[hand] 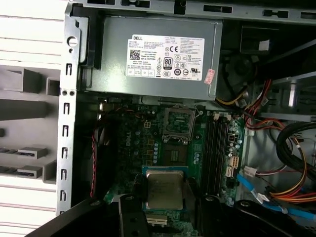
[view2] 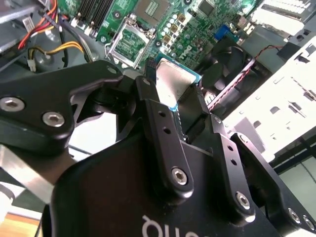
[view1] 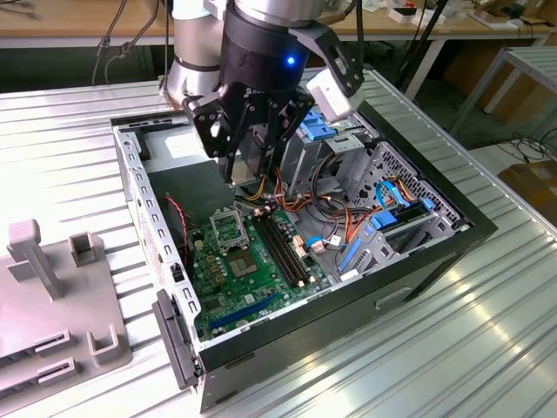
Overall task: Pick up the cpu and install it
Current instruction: 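Place the cpu into insertion slot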
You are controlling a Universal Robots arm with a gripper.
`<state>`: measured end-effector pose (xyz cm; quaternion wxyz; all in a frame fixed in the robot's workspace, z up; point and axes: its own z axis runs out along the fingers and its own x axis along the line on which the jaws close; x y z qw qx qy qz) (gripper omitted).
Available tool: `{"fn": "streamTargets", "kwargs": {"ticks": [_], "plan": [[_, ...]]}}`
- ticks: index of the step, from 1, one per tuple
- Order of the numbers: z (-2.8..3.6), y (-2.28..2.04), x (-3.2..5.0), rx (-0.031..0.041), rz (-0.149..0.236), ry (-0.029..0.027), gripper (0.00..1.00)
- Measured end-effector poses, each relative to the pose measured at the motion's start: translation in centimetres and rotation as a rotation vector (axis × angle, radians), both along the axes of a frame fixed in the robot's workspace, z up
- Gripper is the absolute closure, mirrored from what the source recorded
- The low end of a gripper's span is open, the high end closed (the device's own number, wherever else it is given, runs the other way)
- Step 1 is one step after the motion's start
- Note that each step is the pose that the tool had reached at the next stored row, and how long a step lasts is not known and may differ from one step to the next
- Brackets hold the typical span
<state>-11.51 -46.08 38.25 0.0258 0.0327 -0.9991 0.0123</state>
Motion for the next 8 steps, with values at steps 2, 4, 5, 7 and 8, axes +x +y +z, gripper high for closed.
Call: {"fn": "streamTargets", "kwargs": {"ticks": [2, 4, 5, 7, 8], "plan": [[-0.34, 0.00, 0.13, 0.0000, -0.025, 0.0000, 0.56], [-0.99, 0.00, 0.84, 0.0000, -0.039, 0.0000, 0.56], [-1.13, 0.00, 1.16, 0.0000, -0.039, 0.0000, 0.56], [-1.43, 0.00, 1.48, 0.0001, -0.039, -0.0006, 0.56], [-1.52, -0.01, 1.48, 0.0001, -0.039, -0.0009, 0.56]]}}
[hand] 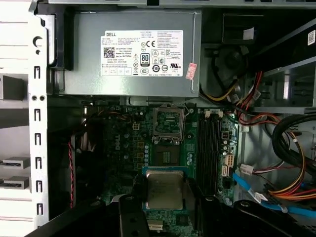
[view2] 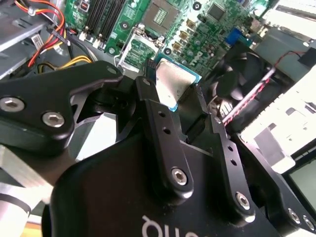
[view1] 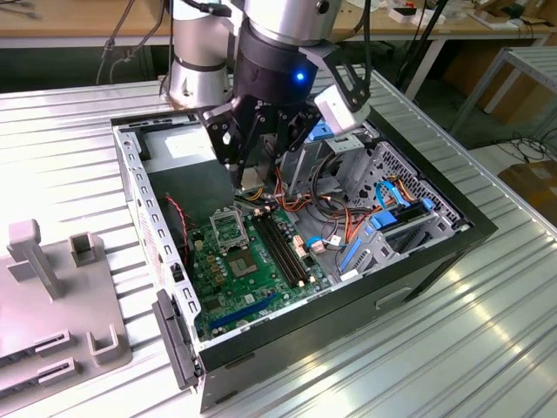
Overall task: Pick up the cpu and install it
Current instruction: 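Place the cpu into insertion slot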
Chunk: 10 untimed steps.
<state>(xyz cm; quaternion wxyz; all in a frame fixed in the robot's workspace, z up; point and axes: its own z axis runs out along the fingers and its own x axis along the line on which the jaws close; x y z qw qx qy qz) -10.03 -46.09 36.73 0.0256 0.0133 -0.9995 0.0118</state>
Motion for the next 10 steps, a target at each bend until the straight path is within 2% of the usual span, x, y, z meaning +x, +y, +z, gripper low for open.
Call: {"fn": "streamTargets", "kwargs": {"ticks": [5, 10], "plan": [[-0.73, -0.03, 0.08, -0.0002, 0.002, -0.0018, 0.56], [-1.58, -0.03, 0.55, -0.0005, 0.008, -0.0035, 0.56]]}}
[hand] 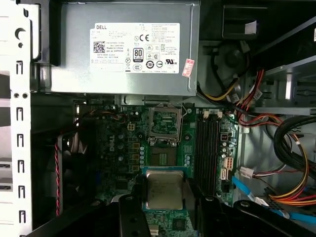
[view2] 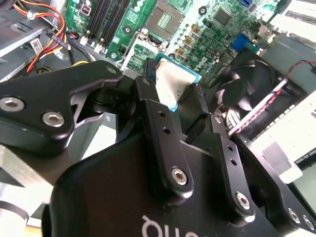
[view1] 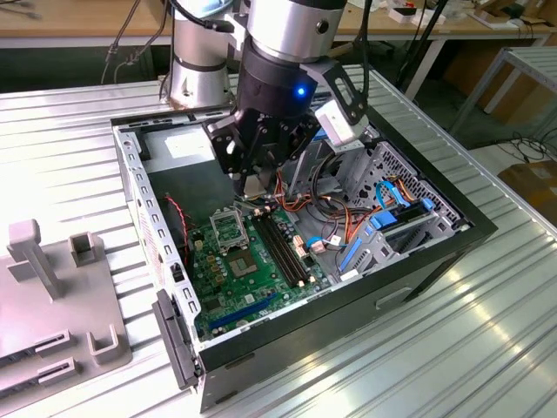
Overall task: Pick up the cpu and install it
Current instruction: 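Place the cpu into insertion slot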
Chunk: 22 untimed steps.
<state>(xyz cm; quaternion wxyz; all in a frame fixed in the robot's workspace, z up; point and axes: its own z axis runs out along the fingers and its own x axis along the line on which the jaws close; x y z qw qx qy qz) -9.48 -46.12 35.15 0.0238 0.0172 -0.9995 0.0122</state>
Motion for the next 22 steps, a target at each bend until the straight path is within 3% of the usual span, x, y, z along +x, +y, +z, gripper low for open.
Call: {"fn": "streamTargets", "kwargs": {"ticks": [5, 22], "plan": [[-0.84, -0.03, 0.01, 0.0000, 0.000, -0.0023, 0.56], [-4.21, -0.04, 0.03, -0.0002, -0.010, -0.0022, 0.56]]}}
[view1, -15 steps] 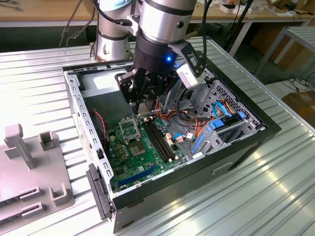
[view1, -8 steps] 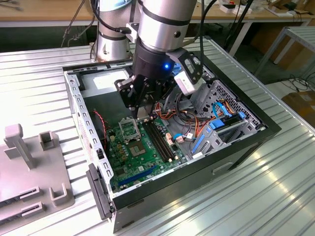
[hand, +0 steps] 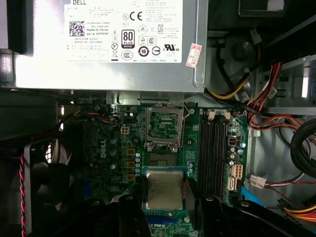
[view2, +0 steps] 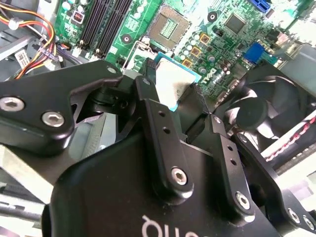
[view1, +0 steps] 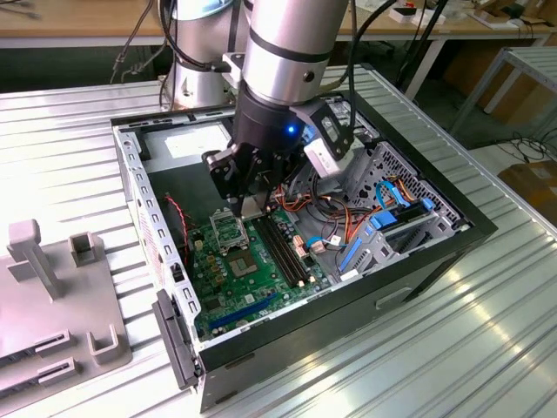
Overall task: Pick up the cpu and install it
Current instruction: 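Place the cpu into insertion slot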
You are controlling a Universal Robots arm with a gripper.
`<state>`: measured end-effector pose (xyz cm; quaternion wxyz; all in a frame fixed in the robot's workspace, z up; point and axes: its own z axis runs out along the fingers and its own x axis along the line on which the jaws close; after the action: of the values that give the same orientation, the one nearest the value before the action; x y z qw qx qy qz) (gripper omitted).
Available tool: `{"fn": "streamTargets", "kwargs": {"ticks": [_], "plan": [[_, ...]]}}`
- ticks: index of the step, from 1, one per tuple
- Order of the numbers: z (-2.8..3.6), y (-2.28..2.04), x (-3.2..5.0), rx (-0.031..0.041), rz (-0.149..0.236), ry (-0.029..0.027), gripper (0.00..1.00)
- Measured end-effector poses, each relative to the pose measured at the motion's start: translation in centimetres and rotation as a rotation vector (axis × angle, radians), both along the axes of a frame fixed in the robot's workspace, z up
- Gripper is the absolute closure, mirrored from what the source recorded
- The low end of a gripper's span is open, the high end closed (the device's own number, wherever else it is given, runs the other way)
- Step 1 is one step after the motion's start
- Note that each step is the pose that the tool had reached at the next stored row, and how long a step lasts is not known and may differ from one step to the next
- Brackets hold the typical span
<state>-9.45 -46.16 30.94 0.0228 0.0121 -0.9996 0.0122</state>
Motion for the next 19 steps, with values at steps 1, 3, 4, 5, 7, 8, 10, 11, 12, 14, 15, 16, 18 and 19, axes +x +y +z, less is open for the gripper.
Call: {"fn": "streamTargets", "kwargs": {"ticks": [1, 3, 4, 5, 7, 8, 10, 11, 12, 14, 15, 16, 18, 19], "plan": [[-0.35, 0.00, 0.03, 0.0002, -0.007, -0.0001, 0.56], [-0.43, 0.00, 0.03, -0.0001, -0.010, 0.0001, 0.56], [-0.44, 0.00, 0.03, -0.0002, -0.010, 0.0004, 0.56], [-0.49, 0.00, 0.03, 0.0002, -0.010, 0.0003, 0.56], [-0.77, 0.00, 0.03, 0.0001, -0.010, 0.0004, 0.56], [-0.94, 0.00, 0.03, 0.0000, -0.010, 0.0004, 0.56], [-1.34, 0.00, 0.03, 0.0001, -0.010, 0.0004, 0.56], [-1.61, 0.00, 0.03, 0.0001, -0.010, 0.0004, 0.56], [-1.78, 0.00, 0.03, 0.0001, -0.010, 0.0004, 0.56], [-2.18, 0.00, 0.03, 0.0001, -0.010, 0.0004, 0.56], [-2.60, 0.00, 0.03, 0.0001, -0.010, 0.0004, 0.56], [-2.81, 0.00, 0.03, 0.0001, -0.010, 0.0004, 0.56], [-3.21, -0.02, 0.03, 0.0002, -0.010, 0.0004, 0.56], [-3.38, -0.06, 0.03, 0.0001, -0.010, 0.0003, 0.56]]}}
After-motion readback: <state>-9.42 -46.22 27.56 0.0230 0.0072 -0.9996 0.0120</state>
